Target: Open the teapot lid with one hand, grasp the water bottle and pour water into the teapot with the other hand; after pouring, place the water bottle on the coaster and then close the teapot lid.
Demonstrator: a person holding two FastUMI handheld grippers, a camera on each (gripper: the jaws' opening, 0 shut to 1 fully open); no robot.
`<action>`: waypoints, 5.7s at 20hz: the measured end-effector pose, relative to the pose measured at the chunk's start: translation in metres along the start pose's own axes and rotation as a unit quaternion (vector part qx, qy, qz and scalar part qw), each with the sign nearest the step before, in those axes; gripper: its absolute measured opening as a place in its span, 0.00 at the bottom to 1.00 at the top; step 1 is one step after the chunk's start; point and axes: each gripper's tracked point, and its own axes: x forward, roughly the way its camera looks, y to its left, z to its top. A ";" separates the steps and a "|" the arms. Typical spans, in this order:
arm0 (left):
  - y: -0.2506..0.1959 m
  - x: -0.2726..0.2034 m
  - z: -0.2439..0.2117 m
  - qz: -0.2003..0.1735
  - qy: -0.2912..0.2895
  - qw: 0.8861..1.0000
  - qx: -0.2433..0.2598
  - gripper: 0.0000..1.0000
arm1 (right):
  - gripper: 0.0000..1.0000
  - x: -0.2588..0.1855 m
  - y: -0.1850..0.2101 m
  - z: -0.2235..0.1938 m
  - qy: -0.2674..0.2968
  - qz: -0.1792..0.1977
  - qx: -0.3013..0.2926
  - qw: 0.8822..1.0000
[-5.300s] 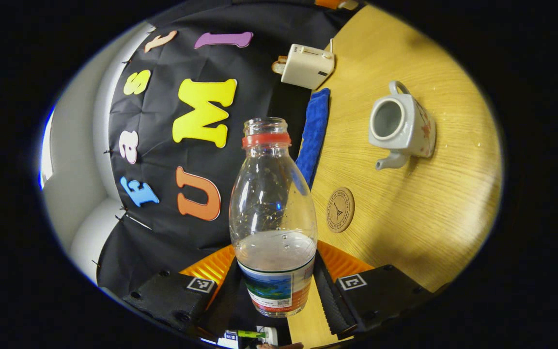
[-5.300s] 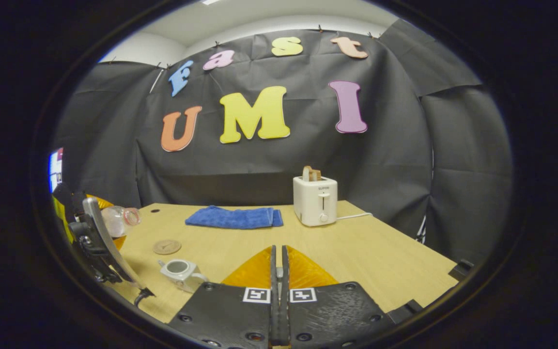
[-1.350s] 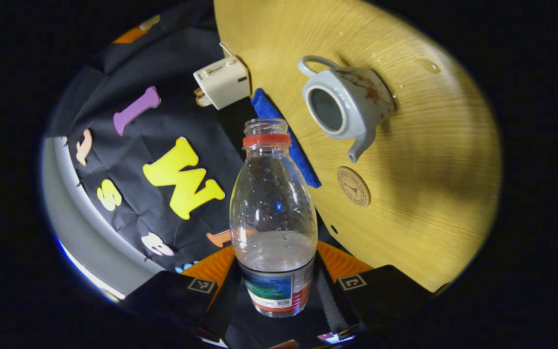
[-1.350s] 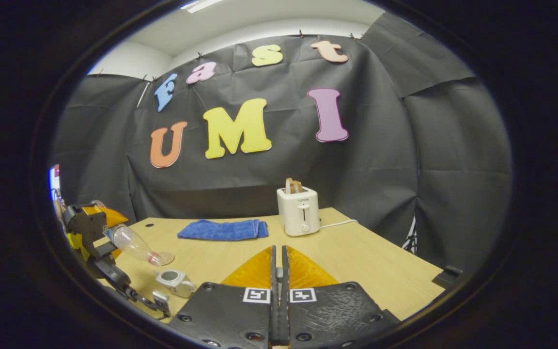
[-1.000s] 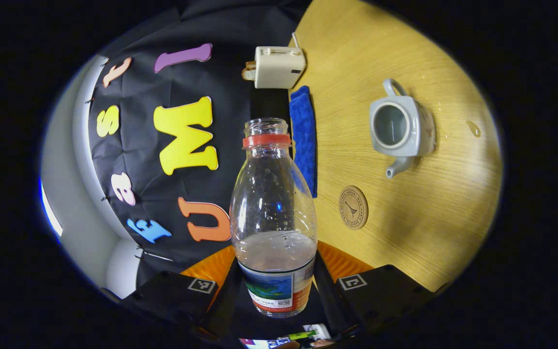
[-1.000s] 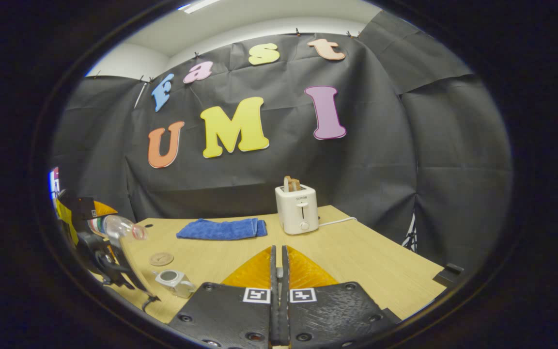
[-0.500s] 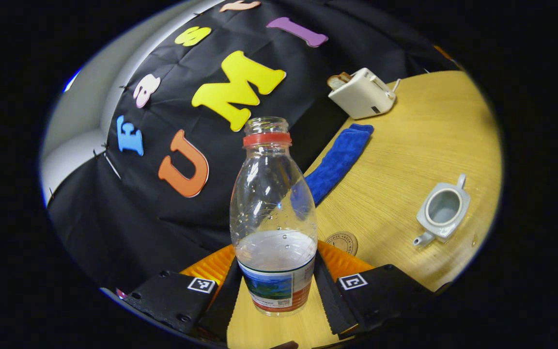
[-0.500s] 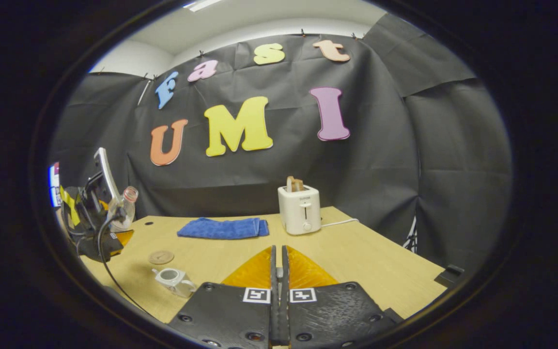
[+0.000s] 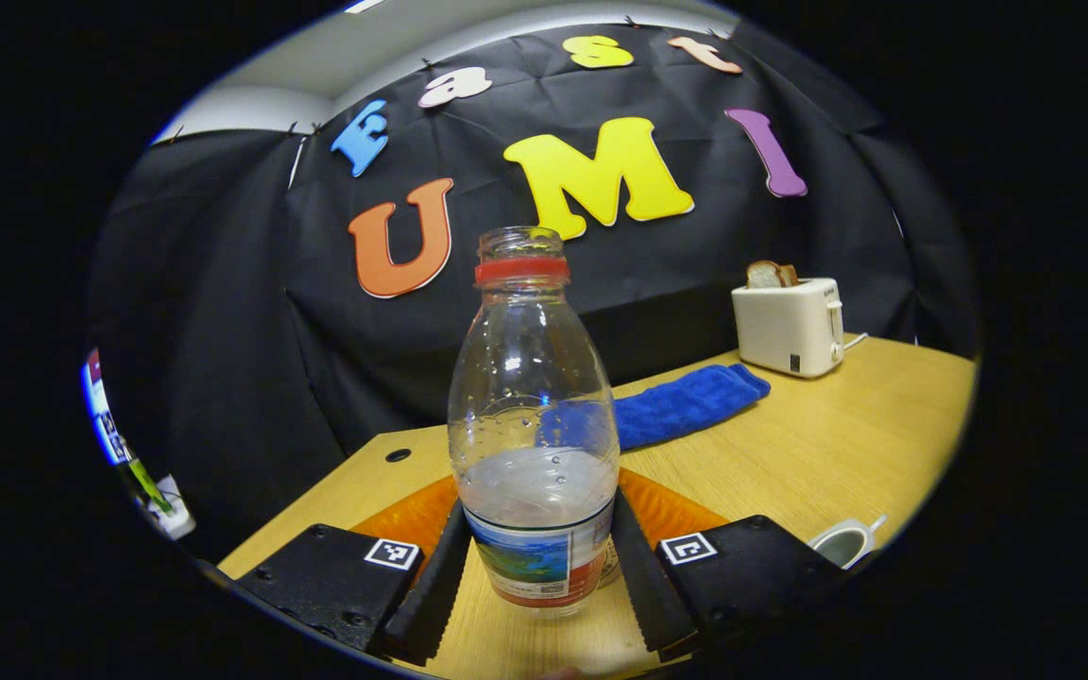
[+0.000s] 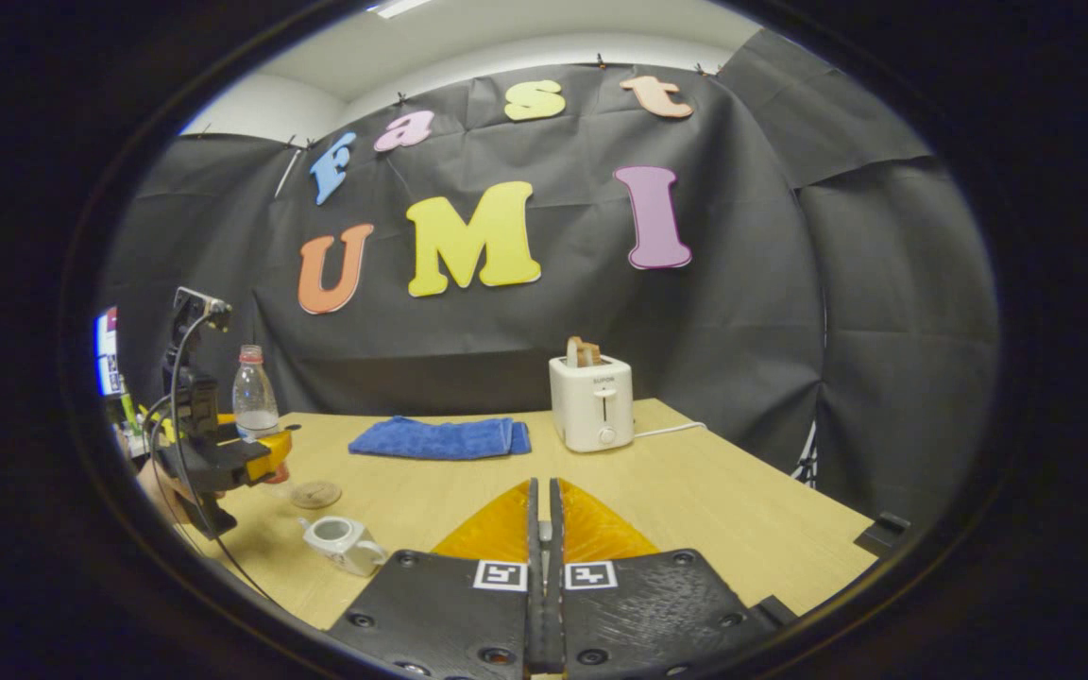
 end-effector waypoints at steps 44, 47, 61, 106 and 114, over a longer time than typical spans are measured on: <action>0.027 -0.065 0.027 0.003 -0.068 0.998 -0.004 0.93 | 0.00 0.015 0.054 -0.050 0.050 0.032 -0.037 0.998; 0.024 -0.100 0.039 -0.015 -0.078 0.996 -0.042 0.93 | 0.00 0.017 0.072 -0.059 0.066 0.051 -0.038 0.996; 0.080 -0.161 0.034 0.020 -0.023 0.997 -0.072 0.94 | 0.00 0.051 0.186 -0.037 0.050 0.164 -0.085 0.981; 0.052 -0.172 0.043 -0.007 -0.017 0.996 -0.090 0.96 | 0.98 -0.028 0.091 0.044 -0.027 0.062 -0.069 0.995; 0.038 -0.198 0.064 0.041 -0.051 0.997 -0.042 0.96 | 0.99 -0.081 0.007 0.053 -0.033 0.019 -0.011 0.999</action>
